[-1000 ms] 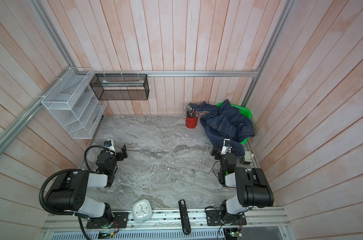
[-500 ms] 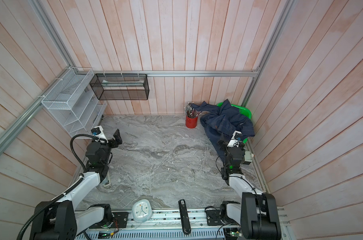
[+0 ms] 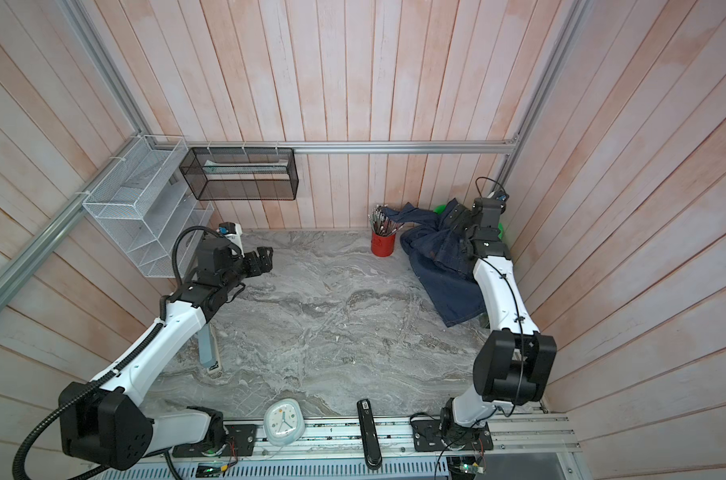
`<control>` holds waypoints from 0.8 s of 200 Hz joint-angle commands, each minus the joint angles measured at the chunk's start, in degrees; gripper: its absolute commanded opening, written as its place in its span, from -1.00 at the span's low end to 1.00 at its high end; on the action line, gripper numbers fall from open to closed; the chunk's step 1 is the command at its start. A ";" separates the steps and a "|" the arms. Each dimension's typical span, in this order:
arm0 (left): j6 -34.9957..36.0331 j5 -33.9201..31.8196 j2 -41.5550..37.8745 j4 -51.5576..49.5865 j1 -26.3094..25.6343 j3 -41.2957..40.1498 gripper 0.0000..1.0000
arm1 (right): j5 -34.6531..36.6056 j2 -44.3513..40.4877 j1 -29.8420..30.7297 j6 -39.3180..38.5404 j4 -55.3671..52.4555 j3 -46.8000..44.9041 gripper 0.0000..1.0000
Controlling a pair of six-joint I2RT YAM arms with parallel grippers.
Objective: Fold and stack the trousers
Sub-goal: Pick up the trousers from the basket.
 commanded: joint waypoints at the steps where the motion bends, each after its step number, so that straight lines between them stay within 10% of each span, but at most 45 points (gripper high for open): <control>1: -0.96 1.92 1.89 -10.03 -3.17 2.60 0.95 | -6.41 6.24 -1.88 3.19 -14.75 7.22 0.96; 80: -2.75 3.67 6.71 -10.10 -7.52 3.14 1.00 | -14.57 29.25 -1.92 2.20 -28.55 33.18 0.96; 160: -0.80 3.66 8.69 -12.48 -8.15 6.49 1.00 | -13.01 37.10 -0.18 1.18 -32.28 36.51 0.96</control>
